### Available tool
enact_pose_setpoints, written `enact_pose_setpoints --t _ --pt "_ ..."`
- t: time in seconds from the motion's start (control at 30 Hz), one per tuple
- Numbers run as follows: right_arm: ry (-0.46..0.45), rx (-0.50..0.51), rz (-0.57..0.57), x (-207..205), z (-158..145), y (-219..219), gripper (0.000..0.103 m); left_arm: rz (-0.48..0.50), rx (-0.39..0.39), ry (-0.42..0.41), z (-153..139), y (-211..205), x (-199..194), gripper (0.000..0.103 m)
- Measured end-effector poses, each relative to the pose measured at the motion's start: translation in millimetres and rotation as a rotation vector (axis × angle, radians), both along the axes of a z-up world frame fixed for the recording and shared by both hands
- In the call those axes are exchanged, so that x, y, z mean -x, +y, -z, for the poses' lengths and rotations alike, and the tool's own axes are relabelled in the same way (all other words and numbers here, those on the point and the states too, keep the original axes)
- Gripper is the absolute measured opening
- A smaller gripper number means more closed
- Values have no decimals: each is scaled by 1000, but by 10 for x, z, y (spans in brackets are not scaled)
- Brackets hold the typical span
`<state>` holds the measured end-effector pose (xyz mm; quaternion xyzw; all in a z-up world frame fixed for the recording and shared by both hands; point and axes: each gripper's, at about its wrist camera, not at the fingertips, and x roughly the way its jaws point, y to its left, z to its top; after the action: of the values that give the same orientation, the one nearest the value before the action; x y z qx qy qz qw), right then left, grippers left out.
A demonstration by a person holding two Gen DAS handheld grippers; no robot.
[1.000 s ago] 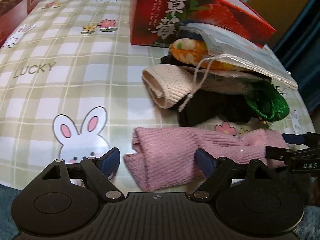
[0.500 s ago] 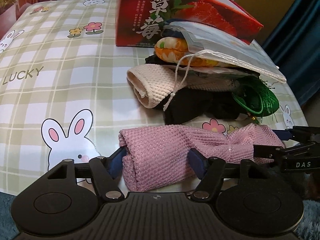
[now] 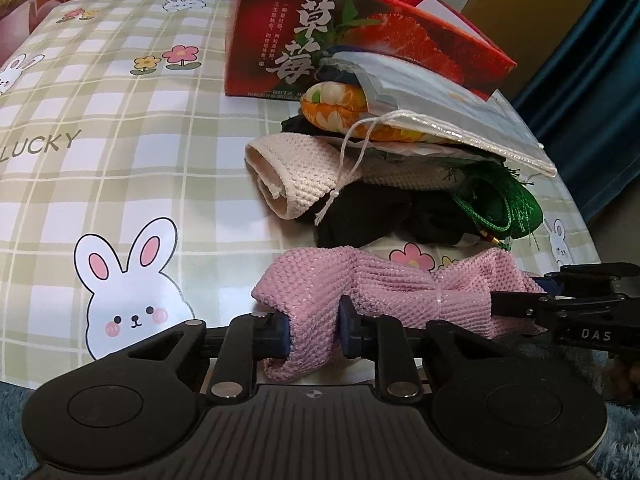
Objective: Organize soft objects
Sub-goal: 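Close the left gripper on the pink knit towel, then lift the pink towel with the left gripper and carry it over the red box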
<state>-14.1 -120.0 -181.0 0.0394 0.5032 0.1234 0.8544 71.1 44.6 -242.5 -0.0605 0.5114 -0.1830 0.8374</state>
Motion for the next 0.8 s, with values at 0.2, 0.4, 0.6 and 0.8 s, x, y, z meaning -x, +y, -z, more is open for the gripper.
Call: enact_pose_setpoints --t 0.2,0.4,0.6,0.8 --pt "-69 -12 -19 73 -202 -5 24 10 -13 -59 -198 4 68 23" --pt "-165 -63 -21 169 -505 -67 24 2 4 -193 -602 53 215 23" --pt "-281 -89 -36 208 -896 -63 24 -5 12 -355 -1104 50 330 23" --pt "-371 -91 -53 139 -1240 -63 24 -21 40 -430 -1412 54 300 23"
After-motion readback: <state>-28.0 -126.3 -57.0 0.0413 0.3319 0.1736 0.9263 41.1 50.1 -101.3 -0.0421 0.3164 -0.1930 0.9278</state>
